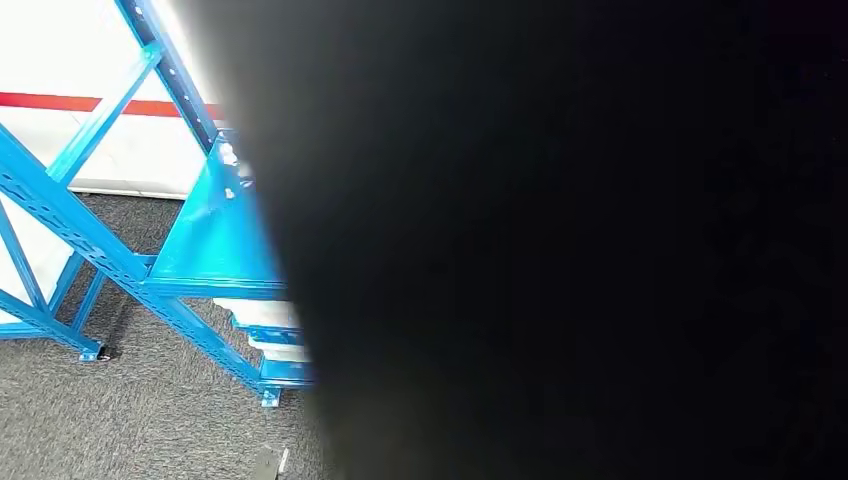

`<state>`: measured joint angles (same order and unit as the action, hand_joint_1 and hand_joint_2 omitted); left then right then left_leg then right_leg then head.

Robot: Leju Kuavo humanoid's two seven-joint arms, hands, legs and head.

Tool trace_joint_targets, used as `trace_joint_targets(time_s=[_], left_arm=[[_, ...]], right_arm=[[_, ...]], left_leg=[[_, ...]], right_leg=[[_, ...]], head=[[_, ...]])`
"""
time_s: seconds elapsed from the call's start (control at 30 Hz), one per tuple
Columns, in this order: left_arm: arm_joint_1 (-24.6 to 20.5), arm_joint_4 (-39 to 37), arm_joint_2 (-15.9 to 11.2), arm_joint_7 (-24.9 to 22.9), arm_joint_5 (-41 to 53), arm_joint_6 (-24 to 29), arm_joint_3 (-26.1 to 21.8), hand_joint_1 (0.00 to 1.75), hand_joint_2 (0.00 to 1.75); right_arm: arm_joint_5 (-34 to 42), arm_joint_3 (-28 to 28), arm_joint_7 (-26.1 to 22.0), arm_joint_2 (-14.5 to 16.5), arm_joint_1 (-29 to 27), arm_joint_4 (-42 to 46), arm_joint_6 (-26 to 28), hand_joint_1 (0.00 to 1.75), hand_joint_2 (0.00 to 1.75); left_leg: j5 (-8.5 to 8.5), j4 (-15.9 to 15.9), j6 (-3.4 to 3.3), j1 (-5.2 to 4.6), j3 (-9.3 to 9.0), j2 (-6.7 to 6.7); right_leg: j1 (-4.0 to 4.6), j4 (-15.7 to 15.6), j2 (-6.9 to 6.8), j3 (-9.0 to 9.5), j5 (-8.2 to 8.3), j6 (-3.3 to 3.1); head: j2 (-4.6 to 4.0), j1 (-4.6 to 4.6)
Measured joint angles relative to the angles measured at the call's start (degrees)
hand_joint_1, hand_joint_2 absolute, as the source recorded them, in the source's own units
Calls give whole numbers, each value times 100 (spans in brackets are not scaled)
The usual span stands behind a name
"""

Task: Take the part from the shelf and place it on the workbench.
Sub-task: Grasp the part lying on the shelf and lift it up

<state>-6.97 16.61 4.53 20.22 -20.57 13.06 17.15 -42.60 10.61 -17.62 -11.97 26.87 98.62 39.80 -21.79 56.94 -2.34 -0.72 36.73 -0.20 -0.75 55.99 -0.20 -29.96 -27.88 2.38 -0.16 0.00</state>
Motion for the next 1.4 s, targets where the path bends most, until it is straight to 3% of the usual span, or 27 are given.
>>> trace_joint_targets(time_s=[0.23, 0.3, 0.37, 0.43, 0.47, 0.5, 0.53, 0.6, 0.63, 0.7, 0.77, 0.8, 0.87, 0.93, 0.97, 1.0, 1.03, 1.07, 1.13, 1.2, 1.3, 1.33, 1.4], left_arm=[[-10, -4, -32, -172, 54, 91, -52, 0, 175], [-18, -4, -37, -186, 69, 81, -54, 0, 175], [-30, -4, -37, -195, 74, 74, -55, 0, 175], [-35, -6, -38, -204, 78, 73, -56, 0, 175], [-35, -8, -37, -212, 80, 73, -56, 0, 175], [-34, -11, -37, -224, 83, 74, -56, 0, 175], [-35, -13, -37, -236, 85, 75, -56, 0, 175], [-36, -15, -42, -255, 89, 77, -58, 0, 175], [-36, -15, -43, -263, 89, 77, -61, 0, 175], [-35, -18, -46, -281, 85, 74, -68, 0, 175], [-27, -25, -46, -302, 80, 65, -76, 0, 175], [-21, -28, -48, -314, 75, 60, -81, 0, 175], [-16, -34, -48, -328, 67, 46, -94, 0, 175], [-15, -34, -47, -342, 66, 39, -104, 0, 175], [-15, -34, -46, -352, 69, 40, -106, 0, 175], [-15, -34, -46, -362, 75, 42, -107, 0, 175], [-15, -34, -46, -371, 82, 44, -107, 0, 175], [-17, -34, -46, -377, 91, 46, -107, 0, 175], [-28, -32, -46, -383, 112, 47, -107, 0, 175], [-40, -30, -45, -388, 123, 47, -107, 0, 175], [-46, -30, -40, -402, 128, 39, -109, 0, 175], [-51, -30, -40, -407, 132, 29, -110, 0, 175], [-60, -30, -37, -418, 144, -4, -111, 0, 175]], right_arm=[[88, -53, 2, 85, -288, 63, 0, 175, 0], [104, -75, -6, 92, -320, 84, 0, 175, 0], [110, -89, -8, 91, -348, 98, 0, 175, 0], [115, -95, -9, 91, -392, 100, 0, 175, 0], [119, -97, -9, 91, -419, 100, 0, 175, 0], [121, -99, -9, 92, -440, 100, 0, 175, 0], [124, -102, -9, 94, -451, 100, 0, 175, 0], [128, -109, -9, 98, -454, 100, 0, 175, 0], [131, -113, -9, 104, -460, 101, 0, 175, 0], [137, -120, -15, 123, -468, 104, 2, 175, 0], [141, -122, -22, 149, -469, 106, 4, 175, 0], [141, -121, -25, 166, -469, 105, 4, 175, 0], [145, -119, -26, 195, -465, 104, 4, 175, 0], [147, -117, -26, 220, -466, 101, 4, 175, 0], [147, -116, -26, 231, -467, 98, 4, 175, 0], [147, -116, -26, 241, -468, 96, 4, 175, 0], [148, -116, -26, 246, -468, 95, 4, 175, 0], [149, -119, -27, 248, -468, 93, 4, 175, 0], [151, -127, -31, 248, -463, 93, 4, 175, 0], [154, -137, -38, 248, -456, 93, 4, 175, 0], [160, -154, -46, 247, -464, 93, 4, 175, 0], [163, -169, -50, 245, -466, 93, 4, 175, 0], [173, -209, -70, 243, -477, 93, 4, 175, 0]], left_leg=[[-29, 21, -64, -11, 19, -2], [2, -52, -106, 18, -16, 12], [36, -110, -139, 52, -41, 27], [52, -107, -146, 56, -23, 31], [63, -103, -139, 61, -11, 32], [75, -97, -126, 70, 3, 32], [87, -88, -106, 85, 18, 31], [105, -49, -50, 108, 60, 27], [116, -21, -12, 108, 82, 20], [147, 30, 69, 89, 126, 6], [168, 56, 140, 97, 166, -2], [87, 116, 172, 110, 200, 0], [-350, 555, 222, 135, 359, 4], [-882, 1349, 253, 140, 584, 4], [-1021, 1658, 258, 140, 636, 4], [-1047, 1781, 254, 140, 598, 4], [-975, 1673, 240, 140, 446, 4], [-857, 1373, 217, 140, 192, 3], [-720, 563, 164, 129, -389, -11], [-706, 137, 111, 85, -658, -27], [-588, 64, -8, 43, -609, -11], [-526, 39, -60, 47, -564, 1], [-402, 19, -125, 46, -427, 21]], right_leg=[[-5, -18, 0, 2, 4, 34], [-3, 79, 3, -46, -70, 52], [0, 589, 10, -282, -348, 13], [-8, 1379, 15, -639, -687, -17], [-21, 1627, 15, -743, -763, 8], [-39, 1661, 14, -743, -745, 59], [-63, 1435, 12, -614, -631, 133], [-115, 632, 4, -163, -338, 273], [-114, 327, 17, 6, -214, 293], [-92, 128, 49, 102, -140, 225], [-106, 170, 67, 28, -111, 113], [-122, 179, 65, -5, -76, 61], [-144, 181, 53, -86, 7, -59], [-104, 185, 43, -191, 86, -131], [-83, 188, 38, -243, 124, -143], [-67, 191, 36, -292, 159, -142], [-56, 192, 35, -333, 193, -135], [-49, 194, 36, -366, 221, -122], [-32, 198, 35, -405, 269, -76], [-24, 198, 26, -427, 326, 5], [-39, 226, 15, -493, 352, 126], [-37, 336, 14, -559, 244, 121], [-39, 894, 15, -777, -186, 49]], head=[[1, -5], [0, -17], [0, -24], [1, -24], [1, -26], [1, -26], [1, -24], [0, -22], [0, -26], [0, -39], [1, -63], [0, -86], [-1, -145], [0, -196], [1, -208], [0, -213], [0, -216], [0, -220], [0, -228], [-1, -239], [0, -267], [0, -263], [0, -256]])
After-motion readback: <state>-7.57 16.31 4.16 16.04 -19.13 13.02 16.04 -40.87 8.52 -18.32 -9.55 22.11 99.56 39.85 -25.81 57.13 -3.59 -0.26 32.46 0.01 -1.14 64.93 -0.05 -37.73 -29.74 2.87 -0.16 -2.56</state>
